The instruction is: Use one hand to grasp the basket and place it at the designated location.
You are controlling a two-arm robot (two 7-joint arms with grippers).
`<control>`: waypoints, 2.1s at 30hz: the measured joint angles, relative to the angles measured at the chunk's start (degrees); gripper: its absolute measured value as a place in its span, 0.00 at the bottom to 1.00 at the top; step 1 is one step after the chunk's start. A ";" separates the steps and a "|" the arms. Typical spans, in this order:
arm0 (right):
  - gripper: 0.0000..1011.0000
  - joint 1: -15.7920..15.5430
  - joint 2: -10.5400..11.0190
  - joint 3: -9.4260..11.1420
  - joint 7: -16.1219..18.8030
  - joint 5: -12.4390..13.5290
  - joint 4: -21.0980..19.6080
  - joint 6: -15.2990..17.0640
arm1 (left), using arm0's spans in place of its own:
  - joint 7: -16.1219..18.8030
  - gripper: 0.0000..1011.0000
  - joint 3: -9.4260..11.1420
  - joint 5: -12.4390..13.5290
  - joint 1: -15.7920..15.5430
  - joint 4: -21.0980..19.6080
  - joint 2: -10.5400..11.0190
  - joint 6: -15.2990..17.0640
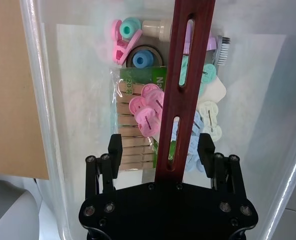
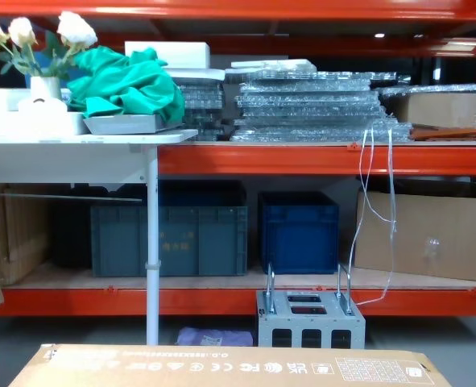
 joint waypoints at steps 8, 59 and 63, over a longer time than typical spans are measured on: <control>0.72 0.03 0.03 -0.04 0.00 -0.05 -0.04 0.04 | 0.00 0.00 0.00 0.00 0.00 0.00 0.00 0.00; 0.00 0.31 -1.10 1.17 1.63 -1.13 0.31 -0.05 | 0.00 0.00 0.00 0.01 0.00 0.00 0.00 0.00; 0.00 0.47 -1.87 1.68 2.81 -1.63 0.83 -0.21 | 0.00 0.00 0.00 0.00 0.00 0.00 0.00 0.00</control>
